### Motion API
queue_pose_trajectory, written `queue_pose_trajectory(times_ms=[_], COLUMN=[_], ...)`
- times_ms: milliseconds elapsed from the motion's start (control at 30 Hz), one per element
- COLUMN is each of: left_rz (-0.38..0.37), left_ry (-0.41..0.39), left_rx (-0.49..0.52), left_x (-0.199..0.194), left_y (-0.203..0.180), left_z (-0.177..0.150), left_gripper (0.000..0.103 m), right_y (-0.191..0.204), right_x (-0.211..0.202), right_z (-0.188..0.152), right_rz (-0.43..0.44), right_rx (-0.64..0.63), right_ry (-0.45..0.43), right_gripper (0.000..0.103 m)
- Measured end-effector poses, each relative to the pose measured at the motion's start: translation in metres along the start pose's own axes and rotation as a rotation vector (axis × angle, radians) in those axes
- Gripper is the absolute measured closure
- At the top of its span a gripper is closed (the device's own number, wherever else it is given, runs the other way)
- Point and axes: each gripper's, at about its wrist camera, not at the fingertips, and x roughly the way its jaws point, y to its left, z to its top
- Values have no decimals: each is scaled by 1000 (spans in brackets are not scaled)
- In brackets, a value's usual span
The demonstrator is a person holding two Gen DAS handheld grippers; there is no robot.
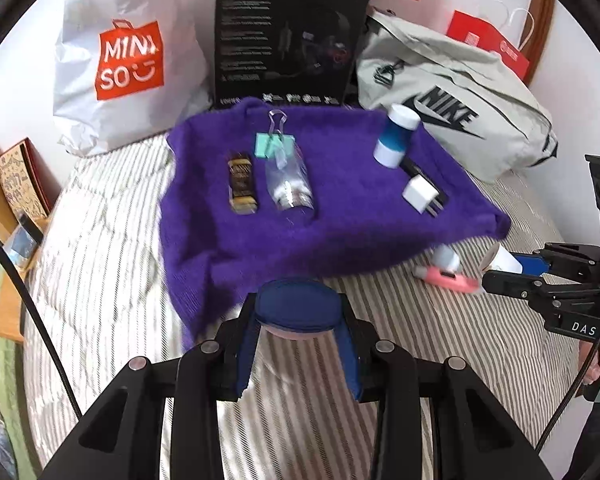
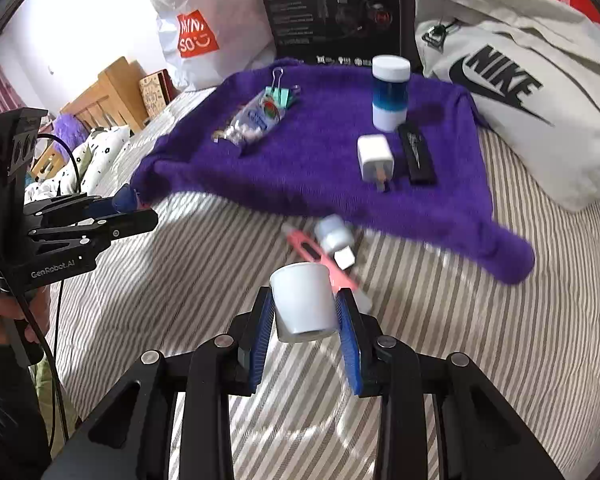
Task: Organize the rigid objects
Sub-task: 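Carry the pink container with the left gripper while the right sets the tape roll on the towel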
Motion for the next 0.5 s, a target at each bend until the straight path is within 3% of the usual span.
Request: queue_pose_trajectory(times_ms=[500], left_rz=[14], left_ry=[4], left_rx=[-33], left_x=[28], left_y=[28], left_z=[48], left_gripper=[69], right_y=[-16], right_x=[21], right_z=[78], right_rz=[-16], right_rx=[15], right_ry=[-44], right_gripper=[71])
